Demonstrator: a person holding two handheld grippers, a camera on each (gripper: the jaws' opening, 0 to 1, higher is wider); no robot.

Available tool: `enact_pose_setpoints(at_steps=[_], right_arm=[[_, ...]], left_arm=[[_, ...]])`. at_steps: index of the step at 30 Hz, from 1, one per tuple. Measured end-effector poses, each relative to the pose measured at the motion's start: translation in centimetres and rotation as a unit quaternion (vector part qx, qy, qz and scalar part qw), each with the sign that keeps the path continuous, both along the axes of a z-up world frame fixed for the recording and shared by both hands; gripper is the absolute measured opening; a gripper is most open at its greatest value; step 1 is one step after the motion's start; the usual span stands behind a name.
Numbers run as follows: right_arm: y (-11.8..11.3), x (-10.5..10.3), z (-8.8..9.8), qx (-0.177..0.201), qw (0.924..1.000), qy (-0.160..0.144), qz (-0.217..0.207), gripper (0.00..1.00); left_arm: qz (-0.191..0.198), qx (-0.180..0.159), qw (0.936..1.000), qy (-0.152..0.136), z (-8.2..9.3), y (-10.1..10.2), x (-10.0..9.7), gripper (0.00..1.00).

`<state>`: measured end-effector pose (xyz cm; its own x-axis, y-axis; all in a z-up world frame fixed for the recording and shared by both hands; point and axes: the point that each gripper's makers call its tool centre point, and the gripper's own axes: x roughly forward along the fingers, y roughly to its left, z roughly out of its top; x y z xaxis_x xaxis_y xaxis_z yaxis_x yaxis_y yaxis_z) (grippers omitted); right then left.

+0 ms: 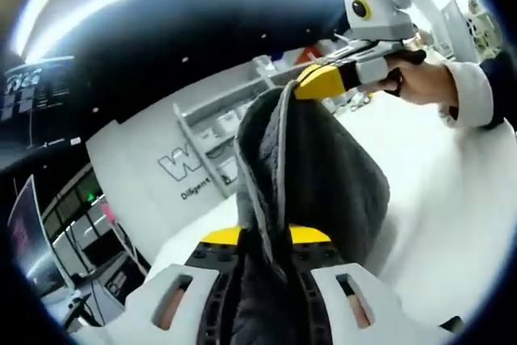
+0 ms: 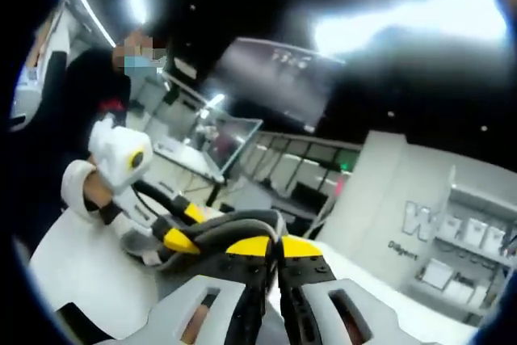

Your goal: Open the folded towel by lifting each exposed corner and separating the folded layers until the towel lies flat within the target outline without major curled edges

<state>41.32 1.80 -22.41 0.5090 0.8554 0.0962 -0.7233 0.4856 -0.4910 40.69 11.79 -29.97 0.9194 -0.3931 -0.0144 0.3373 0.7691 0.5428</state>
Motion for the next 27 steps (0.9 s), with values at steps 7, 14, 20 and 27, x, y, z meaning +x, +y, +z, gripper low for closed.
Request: enact_pose_setpoints(at_steps=[7,14,20,27], right_arm=[[-0.1,0.0,0.0,-0.001,1.0,-0.004,-0.005,0.0],[-0.5,0.2,0.0,-0.002,0.9999,-0.007,-0.009,0.0],[-1.0,-0.5,0.0,-0.003,0.9999,-0.01,0.012,0.0],[-1.0,-2.8,0.2,-0.002,0.9973,-0.028,0.068,0.0]], left_arm=[[-0.005,0.012,0.9999,0.009,-0.9,-0.2,-1.0,0.05],[-0.04,-0.014,0.9987,0.029,-0.4,-0.5,-1.6,0.04],[-0.063,-0.019,0.9968,0.045,0.7,0.0,-3.0,0.04],[-0.115,0.01,0.991,0.068,1.2,0.0,-5.1,0.04]])
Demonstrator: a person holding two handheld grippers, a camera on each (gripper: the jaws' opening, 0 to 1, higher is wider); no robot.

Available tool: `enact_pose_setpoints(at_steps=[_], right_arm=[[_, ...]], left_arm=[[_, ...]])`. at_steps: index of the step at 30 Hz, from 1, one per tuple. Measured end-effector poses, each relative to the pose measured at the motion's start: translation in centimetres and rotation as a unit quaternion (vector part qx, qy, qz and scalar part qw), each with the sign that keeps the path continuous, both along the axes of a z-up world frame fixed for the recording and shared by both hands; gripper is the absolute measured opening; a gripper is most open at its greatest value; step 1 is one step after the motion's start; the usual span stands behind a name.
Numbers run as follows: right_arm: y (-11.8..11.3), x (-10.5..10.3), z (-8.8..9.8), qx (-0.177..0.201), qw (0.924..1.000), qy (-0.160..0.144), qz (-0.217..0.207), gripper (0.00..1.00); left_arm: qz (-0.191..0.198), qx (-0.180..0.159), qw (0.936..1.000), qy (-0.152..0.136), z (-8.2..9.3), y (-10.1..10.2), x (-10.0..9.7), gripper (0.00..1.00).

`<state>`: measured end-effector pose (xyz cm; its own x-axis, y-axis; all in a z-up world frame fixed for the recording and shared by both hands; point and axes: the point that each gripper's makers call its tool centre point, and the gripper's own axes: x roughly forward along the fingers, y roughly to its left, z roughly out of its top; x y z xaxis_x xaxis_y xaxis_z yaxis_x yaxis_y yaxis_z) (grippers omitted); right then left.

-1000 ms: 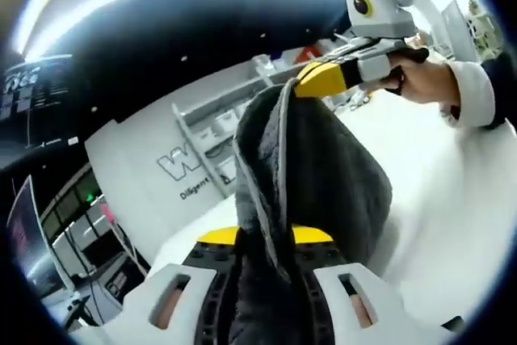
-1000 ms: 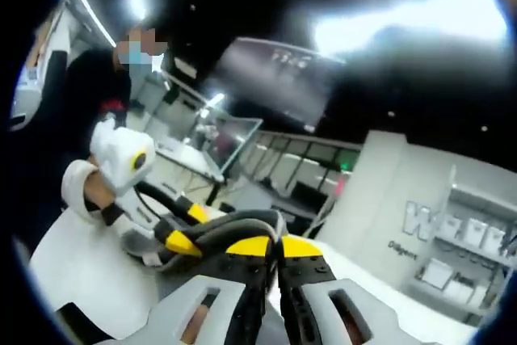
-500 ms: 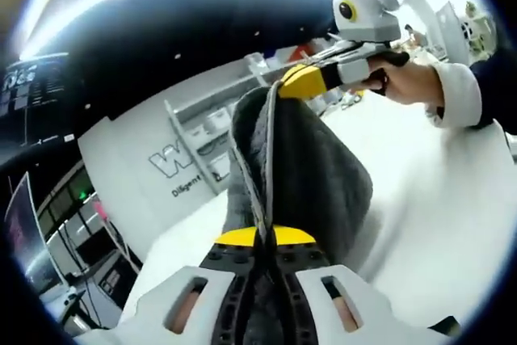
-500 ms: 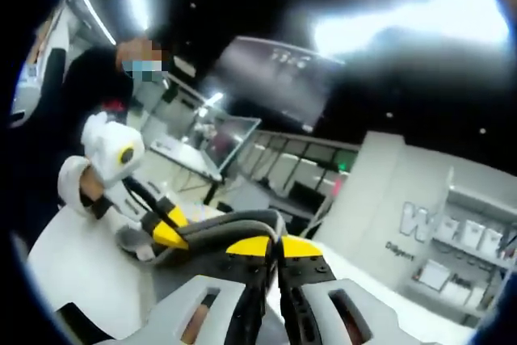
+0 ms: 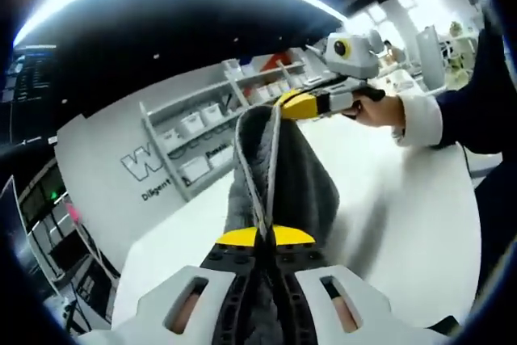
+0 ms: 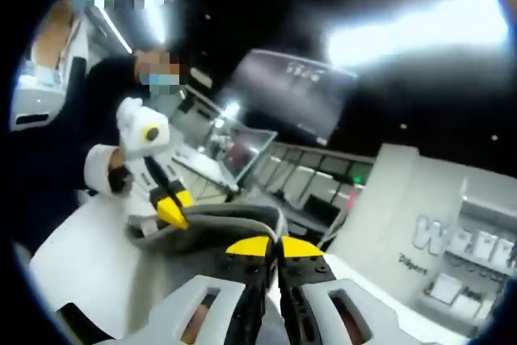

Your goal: Open the folded towel by lifting each exposed corner and separating the folded layers until the towel lies flat within the target outline without major curled edges

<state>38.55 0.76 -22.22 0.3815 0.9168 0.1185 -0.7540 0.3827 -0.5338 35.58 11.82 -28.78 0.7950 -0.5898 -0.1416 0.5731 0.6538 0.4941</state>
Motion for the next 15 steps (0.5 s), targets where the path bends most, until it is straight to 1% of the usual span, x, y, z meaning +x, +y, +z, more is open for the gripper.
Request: enact_pose_setpoints(at_steps=[2,5,7,8,9,12,15], right_arm=[[0.0,-0.8,-0.2,-0.001,0.9999,-0.002,0.014,0.0],[-0.1,-1.4,-0.4,-0.003,0.9997,-0.002,0.024,0.0],[-0.1,-2.0,-0.5,-0.004,0.9993,0.0,0.037,0.0],[-0.1,-2.3,-0.5,-0.002,0.999,0.002,0.044,0.0],[-0.1,-2.6,-0.5,-0.004,0.9987,0.004,0.051,0.0],[-0.1,-3.5,-0.9,-0.009,0.9978,0.006,0.065,0.0],[-0.2,-4.5,-1.2,-0.013,0.9961,0.013,0.086,0.0]], left_arm=[[-0.009,0.009,0.9999,0.001,0.3,0.2,-0.5,0.04],[-0.029,0.025,0.9992,0.008,0.4,0.3,-1.1,0.04],[-0.047,0.038,0.9982,0.008,0.3,0.2,-1.5,0.04],[-0.059,0.052,0.9969,0.007,0.1,0.1,-1.7,0.04],[-0.069,0.062,0.9956,0.013,-0.2,0.0,-2.0,0.04],[-0.086,0.075,0.9933,0.023,-0.5,-0.1,-2.6,0.04],[-0.097,0.078,0.9917,0.031,-0.4,0.1,-2.9,0.04]])
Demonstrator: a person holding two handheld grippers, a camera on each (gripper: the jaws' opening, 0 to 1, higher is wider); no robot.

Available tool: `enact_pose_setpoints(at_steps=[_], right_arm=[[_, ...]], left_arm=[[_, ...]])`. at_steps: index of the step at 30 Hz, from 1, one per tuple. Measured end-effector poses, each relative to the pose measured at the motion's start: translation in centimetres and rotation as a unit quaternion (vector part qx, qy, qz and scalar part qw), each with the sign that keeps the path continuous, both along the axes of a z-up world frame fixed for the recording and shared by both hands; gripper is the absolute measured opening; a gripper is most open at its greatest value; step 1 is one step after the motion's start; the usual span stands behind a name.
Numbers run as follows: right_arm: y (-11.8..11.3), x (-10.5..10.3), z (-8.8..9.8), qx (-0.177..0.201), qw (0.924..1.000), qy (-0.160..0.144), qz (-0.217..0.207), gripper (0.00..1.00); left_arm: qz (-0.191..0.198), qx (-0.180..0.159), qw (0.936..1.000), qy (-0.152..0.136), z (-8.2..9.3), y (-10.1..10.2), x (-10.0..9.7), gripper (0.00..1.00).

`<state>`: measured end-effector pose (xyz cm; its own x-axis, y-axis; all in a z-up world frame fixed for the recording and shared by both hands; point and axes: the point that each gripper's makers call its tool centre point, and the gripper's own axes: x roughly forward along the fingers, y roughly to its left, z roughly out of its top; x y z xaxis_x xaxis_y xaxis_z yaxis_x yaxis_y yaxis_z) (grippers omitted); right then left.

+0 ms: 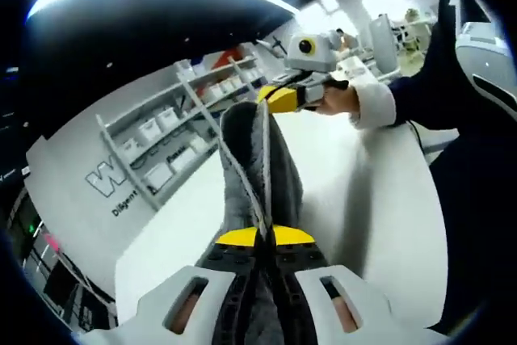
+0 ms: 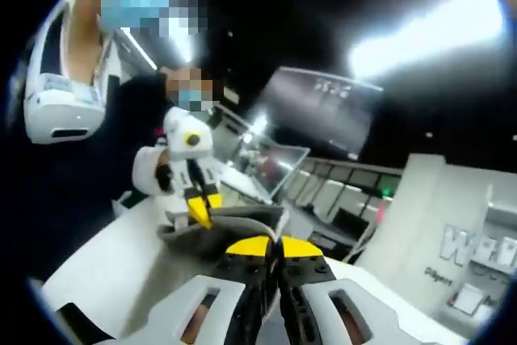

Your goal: Open the folded towel by lifting each exposed corner and separating the folded layers until the towel lies flat within the target outline without major curled edges

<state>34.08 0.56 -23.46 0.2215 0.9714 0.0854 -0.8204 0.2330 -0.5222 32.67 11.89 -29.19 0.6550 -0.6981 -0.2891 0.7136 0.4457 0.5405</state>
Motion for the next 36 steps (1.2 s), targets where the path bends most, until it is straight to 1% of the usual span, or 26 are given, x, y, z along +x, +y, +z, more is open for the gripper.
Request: enact_pose_setpoints(at_steps=[2,4,5,6,8,10,13,15,16,18,20,23,24,27,29,33,34,36], right_arm=[[-0.1,-0.6,-0.3,-0.007,0.9998,0.008,0.016,0.0],[-0.2,-1.3,-0.7,-0.015,0.9993,0.011,0.031,0.0],[-0.1,-2.1,-1.2,-0.024,0.9982,0.018,0.053,0.0],[-0.1,-2.5,-1.7,-0.035,0.997,0.026,0.064,0.0],[-0.1,-2.9,-2.2,-0.046,0.9966,0.022,0.065,0.0],[0.0,-3.7,-2.9,-0.061,0.9949,0.025,0.077,0.0],[0.2,-4.6,-3.7,-0.075,0.9932,0.026,0.085,0.0],[0.4,-5.5,-4.4,-0.091,0.9911,0.026,0.094,0.0],[0.4,-5.7,-4.6,-0.095,0.9905,0.025,0.096,0.0],[0.4,-6.5,-5.7,-0.115,0.9868,0.03,0.11,0.0],[0.4,-7.2,-6.5,-0.132,0.9831,0.034,0.122,0.0],[0.4,-8.1,-7.5,-0.148,0.9786,0.04,0.137,0.0],[0.3,-8.4,-8.1,-0.158,0.976,0.046,0.142,0.0],[0.2,-9.0,-9.2,-0.166,0.9734,0.056,0.147,0.0],[0.1,-9.3,-9.8,-0.173,0.9718,0.059,0.148,0.0],[-0.5,-9.6,-10.7,-0.185,0.9687,0.07,0.15,0.0],[-0.6,-9.8,-10.9,-0.188,0.9668,0.078,0.154,0.0],[-0.8,-10.0,-11.3,-0.196,0.9642,0.081,0.16,0.0]], left_arm=[[-0.012,-0.002,0.9999,0.008,0.0,0.0,-0.4,0.04],[-0.032,0.006,0.9992,0.023,-0.4,-0.1,-1.1,0.04],[-0.04,0.01,0.9987,0.031,-0.7,-0.1,-1.5,0.04],[-0.046,0.017,0.9981,0.038,-1.0,-0.1,-1.7,0.04],[-0.057,0.029,0.9969,0.045,-1.4,-0.1,-2.2,0.04],[-0.064,0.037,0.9959,0.052,-1.8,0.0,-2.6,0.04],[-0.067,0.043,0.9952,0.057,-2.2,0.2,-3.0,0.04],[-0.077,0.051,0.9933,0.069,-2.9,0.2,-3.5,0.04],[-0.08,0.053,0.9928,0.072,-3.0,0.3,-3.7,0.04],[-0.087,0.068,0.991,0.076,-3.7,0.3,-4.2,0.04],[-0.096,0.083,0.9895,0.069,-4.0,0.3,-4.7,0.04],[-0.107,0.092,0.9871,0.075,-4.5,0.2,-5.2,0.04],[-0.11,0.095,0.9865,0.076,-4.7,0.2,-5.4,0.04],[-0.12,0.104,0.9841,0.078,-5.4,0.1,-5.8,0.04],[-0.128,0.112,0.9816,0.087,-6.0,0.0,-6.1,0.04],[-0.139,0.118,0.979,0.092,-6.5,-0.2,-6.5,0.04],[-0.143,0.118,0.9784,0.092,-6.6,-0.3,-6.7,0.04],[-0.147,0.119,0.9771,0.097,-6.8,-0.5,-6.9,0.04]])
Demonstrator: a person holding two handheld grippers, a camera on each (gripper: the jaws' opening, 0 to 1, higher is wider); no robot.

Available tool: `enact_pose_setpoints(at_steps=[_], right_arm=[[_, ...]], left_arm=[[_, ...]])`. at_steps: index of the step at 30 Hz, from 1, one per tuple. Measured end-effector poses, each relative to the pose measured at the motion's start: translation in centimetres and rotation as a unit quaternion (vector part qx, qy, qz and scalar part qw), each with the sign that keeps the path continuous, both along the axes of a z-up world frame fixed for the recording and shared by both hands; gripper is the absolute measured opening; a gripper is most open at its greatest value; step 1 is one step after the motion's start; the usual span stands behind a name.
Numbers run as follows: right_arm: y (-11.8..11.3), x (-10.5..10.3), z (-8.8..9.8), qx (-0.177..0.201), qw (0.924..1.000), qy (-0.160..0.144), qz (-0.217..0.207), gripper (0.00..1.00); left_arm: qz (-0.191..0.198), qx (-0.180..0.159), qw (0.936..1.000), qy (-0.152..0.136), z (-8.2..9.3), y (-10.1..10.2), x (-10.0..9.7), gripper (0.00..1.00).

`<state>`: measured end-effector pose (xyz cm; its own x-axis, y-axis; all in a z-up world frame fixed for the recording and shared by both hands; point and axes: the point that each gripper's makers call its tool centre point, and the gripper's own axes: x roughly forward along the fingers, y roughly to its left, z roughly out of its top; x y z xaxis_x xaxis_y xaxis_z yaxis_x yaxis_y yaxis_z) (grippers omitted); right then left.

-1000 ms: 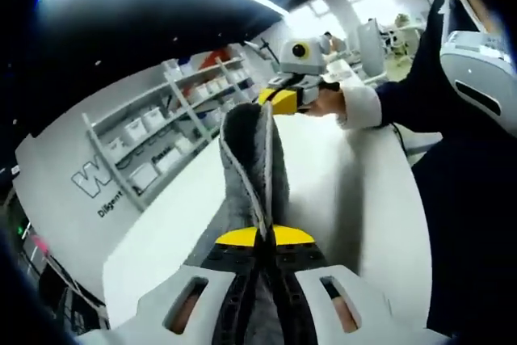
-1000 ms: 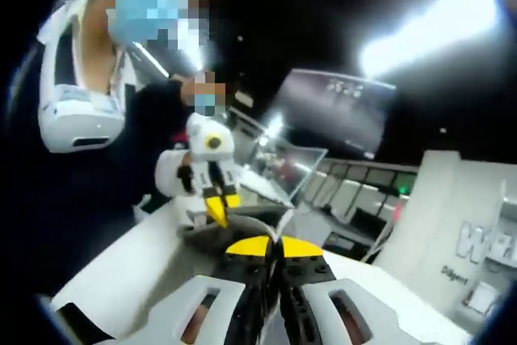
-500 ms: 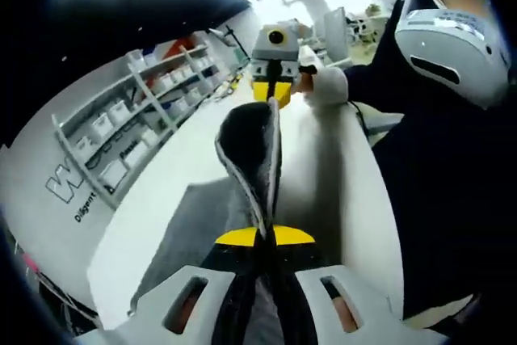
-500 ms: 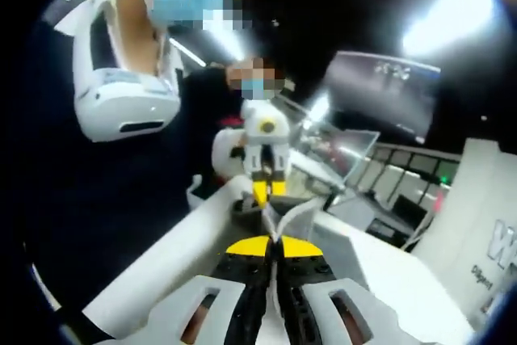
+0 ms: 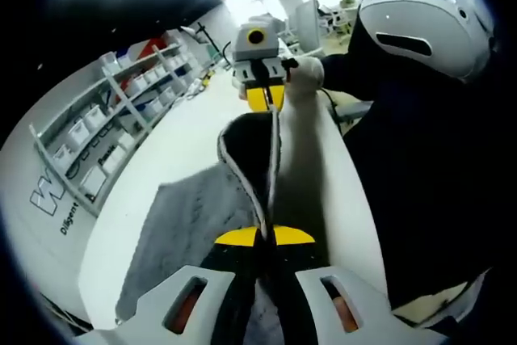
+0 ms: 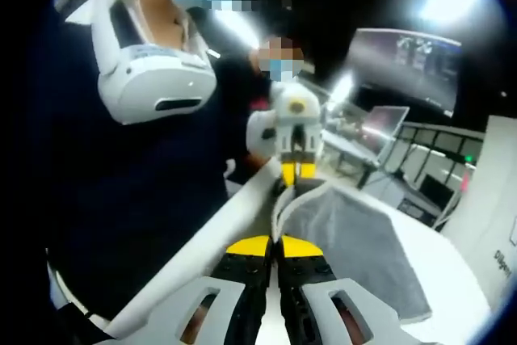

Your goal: Open the folded towel by lifting each exposed corner and separating the folded layers until the towel lies flat within the target outline without major curled edges

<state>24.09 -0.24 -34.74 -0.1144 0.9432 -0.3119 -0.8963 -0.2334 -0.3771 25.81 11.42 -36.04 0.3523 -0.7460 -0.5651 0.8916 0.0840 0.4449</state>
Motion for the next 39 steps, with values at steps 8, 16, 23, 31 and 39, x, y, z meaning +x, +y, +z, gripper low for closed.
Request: enact_pose_setpoints(at_steps=[8,16,23,31,39], right_arm=[[-0.4,-0.5,-1.8,-0.038,0.9992,0.013,0.006,0.0],[-0.8,-0.6,-1.8,-0.036,0.9992,0.017,0.002,0.0],[-1.1,-0.7,-2.0,-0.036,0.9991,0.022,-0.004,0.0],[-1.4,-0.8,-2.4,-0.04,0.9987,0.029,-0.008,0.0],[-1.6,-1.3,-3.4,-0.063,0.9966,0.052,-0.007,0.0]], left_arm=[[0.003,0.004,0.9996,-0.028,-0.8,1.6,-0.1,0.2],[0.032,0.0,0.9994,-0.013,-1.8,4.0,-0.9,0.24],[0.055,0.011,0.9984,-0.001,-2.9,6.2,-1.3,0.25],[0.068,0.028,0.9971,0.022,-3.7,7.8,-1.9,0.2],[0.067,0.03,0.9953,0.063,-4.3,8.4,-2.7,0.11]])
